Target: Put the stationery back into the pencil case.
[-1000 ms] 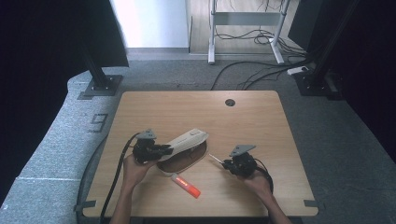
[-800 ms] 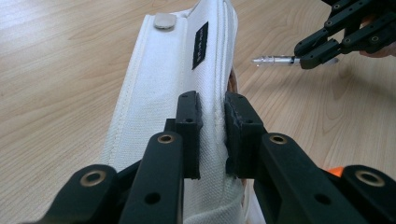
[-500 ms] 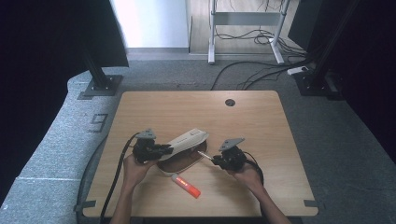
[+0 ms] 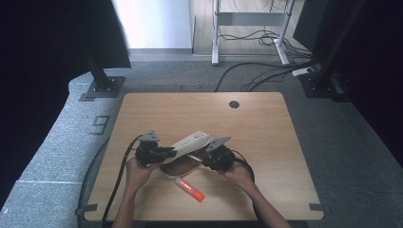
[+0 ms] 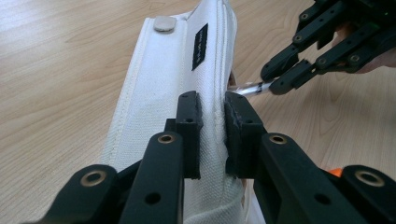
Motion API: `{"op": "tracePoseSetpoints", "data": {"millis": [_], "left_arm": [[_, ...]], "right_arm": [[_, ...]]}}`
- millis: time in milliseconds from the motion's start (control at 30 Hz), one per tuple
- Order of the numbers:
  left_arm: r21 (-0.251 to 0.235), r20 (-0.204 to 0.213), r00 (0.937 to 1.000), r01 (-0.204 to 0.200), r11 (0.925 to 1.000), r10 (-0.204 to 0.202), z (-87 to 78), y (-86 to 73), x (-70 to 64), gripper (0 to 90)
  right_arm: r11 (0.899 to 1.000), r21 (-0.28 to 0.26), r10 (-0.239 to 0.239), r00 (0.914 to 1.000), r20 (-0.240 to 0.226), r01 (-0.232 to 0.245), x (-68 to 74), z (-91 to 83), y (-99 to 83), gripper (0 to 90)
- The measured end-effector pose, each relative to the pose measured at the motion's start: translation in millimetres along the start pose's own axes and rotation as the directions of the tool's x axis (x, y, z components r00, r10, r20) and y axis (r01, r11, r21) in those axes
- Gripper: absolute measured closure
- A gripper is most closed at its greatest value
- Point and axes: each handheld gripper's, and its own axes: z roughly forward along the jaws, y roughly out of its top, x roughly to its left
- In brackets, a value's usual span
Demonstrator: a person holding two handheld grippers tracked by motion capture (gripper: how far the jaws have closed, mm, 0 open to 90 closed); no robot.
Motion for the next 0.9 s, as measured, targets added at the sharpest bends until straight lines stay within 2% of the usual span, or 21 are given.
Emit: {"op": "tracePoseSetpoints", "data": {"millis": [400, 500, 900], "left_arm": [[-0.003, -0.002, 1.0, 0.003, 1.0, -0.003, 0.0, 0.1, -0.6, 76.7], [-0.002, -0.001, 1.0, 0.003, 1.0, -0.003, -0.1, 0.3, -0.4, 76.7], [-0.003, 0.001, 1.0, 0.004, 1.0, -0.004, 0.0, 0.5, -1.2, 76.6]], "right_arm": [[0.999, 0.026, -0.044, 0.9987, -0.027, 0.045, 7.1, 29.7, 18.9, 78.1], [0.998, 0.03, -0.06, 0.998, -0.019, 0.061, 9.3, 36.1, 23.1, 78.1], [0.997, 0.007, -0.078, 0.9969, -0.012, 0.078, 12.6, 56.3, 35.0, 78.0]]}}
